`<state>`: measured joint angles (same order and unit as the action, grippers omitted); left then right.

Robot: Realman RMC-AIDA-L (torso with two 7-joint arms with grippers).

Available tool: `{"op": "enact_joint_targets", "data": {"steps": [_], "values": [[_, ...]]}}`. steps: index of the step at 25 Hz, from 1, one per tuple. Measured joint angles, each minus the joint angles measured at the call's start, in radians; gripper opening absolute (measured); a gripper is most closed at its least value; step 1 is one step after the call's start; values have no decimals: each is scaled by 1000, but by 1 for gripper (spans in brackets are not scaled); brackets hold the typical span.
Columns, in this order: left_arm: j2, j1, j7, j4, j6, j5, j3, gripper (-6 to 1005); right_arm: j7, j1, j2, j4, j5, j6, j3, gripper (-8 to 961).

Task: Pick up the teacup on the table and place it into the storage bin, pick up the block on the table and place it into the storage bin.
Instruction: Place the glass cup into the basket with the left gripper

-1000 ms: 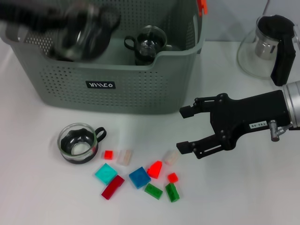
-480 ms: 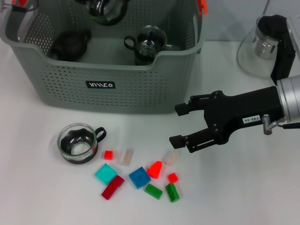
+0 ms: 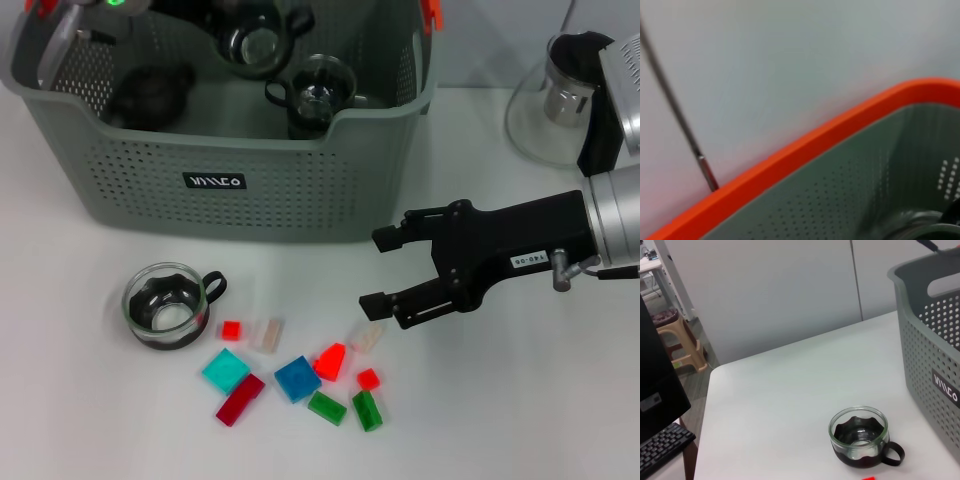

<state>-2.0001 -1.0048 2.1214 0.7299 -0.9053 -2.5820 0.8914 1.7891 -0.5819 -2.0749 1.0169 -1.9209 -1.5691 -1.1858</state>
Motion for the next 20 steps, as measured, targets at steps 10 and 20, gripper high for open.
{"op": "enact_joint_targets", "data": {"steps": [10, 20], "values": [[-58, -44, 47, -57, 110, -187, 51, 95, -1, -1, -1, -2, 0, 2, 0, 944], [-60, -47, 49, -80, 143, -219, 53, 104, -1, -1, -1, -2, 0, 3, 2, 945]]}}
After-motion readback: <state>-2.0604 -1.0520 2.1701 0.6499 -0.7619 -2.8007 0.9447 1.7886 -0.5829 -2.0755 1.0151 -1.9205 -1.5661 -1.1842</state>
